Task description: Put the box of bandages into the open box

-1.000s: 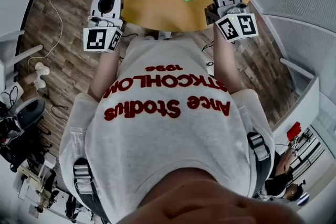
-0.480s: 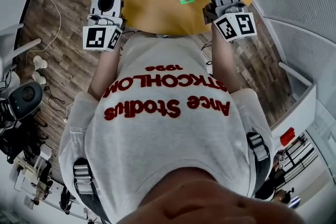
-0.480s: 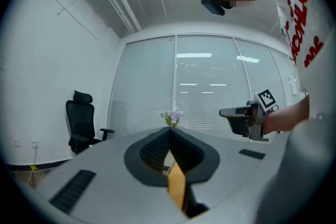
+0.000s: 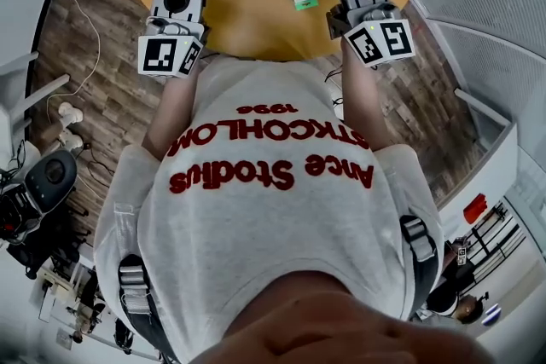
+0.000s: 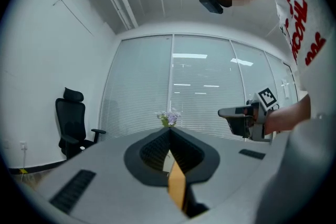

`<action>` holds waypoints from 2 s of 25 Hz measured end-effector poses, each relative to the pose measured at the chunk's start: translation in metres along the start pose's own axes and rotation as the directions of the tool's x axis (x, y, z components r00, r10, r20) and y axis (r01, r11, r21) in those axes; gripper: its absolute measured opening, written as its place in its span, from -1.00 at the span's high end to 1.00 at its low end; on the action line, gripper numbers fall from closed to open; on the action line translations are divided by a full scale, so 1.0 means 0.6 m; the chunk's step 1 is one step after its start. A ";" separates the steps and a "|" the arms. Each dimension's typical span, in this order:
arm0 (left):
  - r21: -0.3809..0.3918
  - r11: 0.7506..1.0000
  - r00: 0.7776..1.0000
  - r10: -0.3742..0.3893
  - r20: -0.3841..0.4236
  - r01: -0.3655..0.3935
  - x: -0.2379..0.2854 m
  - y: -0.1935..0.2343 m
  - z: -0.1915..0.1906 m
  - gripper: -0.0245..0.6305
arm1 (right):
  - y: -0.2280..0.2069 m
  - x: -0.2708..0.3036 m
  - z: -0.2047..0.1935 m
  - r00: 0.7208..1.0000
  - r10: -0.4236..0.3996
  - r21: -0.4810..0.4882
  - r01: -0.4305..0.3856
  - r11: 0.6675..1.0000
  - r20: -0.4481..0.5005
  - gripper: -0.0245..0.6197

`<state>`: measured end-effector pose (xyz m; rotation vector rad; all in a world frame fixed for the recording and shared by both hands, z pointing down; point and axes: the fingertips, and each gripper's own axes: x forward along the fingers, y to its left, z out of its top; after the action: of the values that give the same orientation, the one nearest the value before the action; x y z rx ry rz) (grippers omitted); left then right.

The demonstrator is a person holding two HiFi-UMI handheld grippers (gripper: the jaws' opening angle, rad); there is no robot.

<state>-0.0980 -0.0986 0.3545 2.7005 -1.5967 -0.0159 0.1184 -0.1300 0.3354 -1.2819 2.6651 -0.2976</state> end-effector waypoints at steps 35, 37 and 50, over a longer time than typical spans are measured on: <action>-0.091 0.992 0.988 -0.095 -0.119 0.084 0.029 0.001 -0.081 0.91 | -0.105 -0.010 -0.388 0.772 -0.189 -0.012 0.229 0.973 -0.607 0.00; -0.100 0.992 0.987 -0.095 -0.128 0.082 0.027 0.000 -0.087 0.91 | -0.111 -0.009 -0.419 0.734 -0.199 -0.036 0.232 0.972 -0.650 -0.03; -0.111 0.991 0.982 -0.095 -0.166 0.077 0.018 -0.022 -0.103 0.91 | -0.122 -0.014 -0.509 0.571 -0.239 -0.142 0.209 0.968 -0.785 -0.22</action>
<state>-0.0807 -0.1021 0.4161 2.6093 -1.3920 0.1255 0.1063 -0.1359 0.6491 -1.8422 3.1771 -1.1263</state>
